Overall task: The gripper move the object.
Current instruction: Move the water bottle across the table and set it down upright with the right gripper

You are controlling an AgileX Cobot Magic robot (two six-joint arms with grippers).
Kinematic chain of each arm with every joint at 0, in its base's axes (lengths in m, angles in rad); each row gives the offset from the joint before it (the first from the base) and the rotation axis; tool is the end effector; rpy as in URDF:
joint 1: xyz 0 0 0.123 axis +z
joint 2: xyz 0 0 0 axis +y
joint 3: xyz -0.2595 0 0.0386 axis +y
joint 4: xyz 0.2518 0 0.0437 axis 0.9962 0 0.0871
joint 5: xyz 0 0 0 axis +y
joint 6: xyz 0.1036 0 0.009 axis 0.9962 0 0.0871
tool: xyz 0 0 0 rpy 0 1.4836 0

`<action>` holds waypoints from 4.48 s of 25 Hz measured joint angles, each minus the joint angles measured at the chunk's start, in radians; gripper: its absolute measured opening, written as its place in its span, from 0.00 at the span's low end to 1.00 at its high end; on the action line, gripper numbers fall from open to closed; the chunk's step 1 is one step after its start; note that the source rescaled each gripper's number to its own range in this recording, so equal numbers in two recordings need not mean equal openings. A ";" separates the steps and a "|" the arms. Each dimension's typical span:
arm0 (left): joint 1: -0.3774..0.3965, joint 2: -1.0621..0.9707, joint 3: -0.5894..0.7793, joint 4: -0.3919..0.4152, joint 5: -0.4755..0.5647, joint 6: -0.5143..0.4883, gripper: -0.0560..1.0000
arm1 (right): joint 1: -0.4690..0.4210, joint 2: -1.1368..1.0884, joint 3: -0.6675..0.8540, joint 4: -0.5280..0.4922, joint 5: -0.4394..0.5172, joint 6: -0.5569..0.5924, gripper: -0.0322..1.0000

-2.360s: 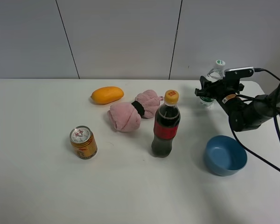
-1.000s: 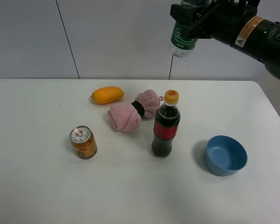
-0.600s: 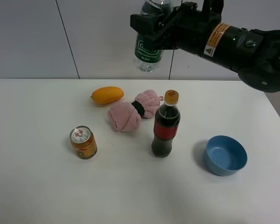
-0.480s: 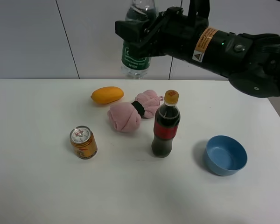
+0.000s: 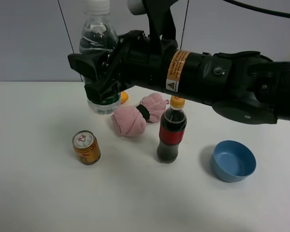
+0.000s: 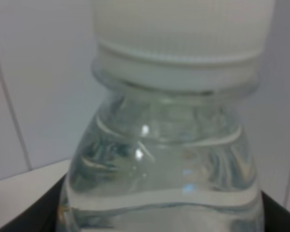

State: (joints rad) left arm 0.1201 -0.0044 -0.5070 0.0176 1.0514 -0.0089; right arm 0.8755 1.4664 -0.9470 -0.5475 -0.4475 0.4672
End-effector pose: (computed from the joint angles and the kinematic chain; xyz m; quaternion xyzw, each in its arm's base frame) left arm 0.0316 0.0054 0.2763 -0.0550 0.8460 0.0382 0.5290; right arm 0.2081 0.2859 0.2936 -0.3860 0.6100 0.3550 0.5941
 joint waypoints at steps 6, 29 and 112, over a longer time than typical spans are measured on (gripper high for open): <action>0.000 0.000 0.000 0.000 0.000 0.000 1.00 | 0.068 0.000 0.113 0.048 0.033 -0.029 0.03; 0.000 0.000 0.000 0.000 0.000 0.000 1.00 | 0.060 0.316 0.299 0.184 -0.367 -0.331 0.03; 0.000 0.000 0.000 0.000 0.000 0.000 1.00 | -0.064 0.465 0.168 -0.079 -0.342 -0.251 0.03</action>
State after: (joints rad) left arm 0.1201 -0.0044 -0.5070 0.0176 1.0514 -0.0089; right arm 0.8113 1.9316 -0.7793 -0.6266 -0.7897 0.2157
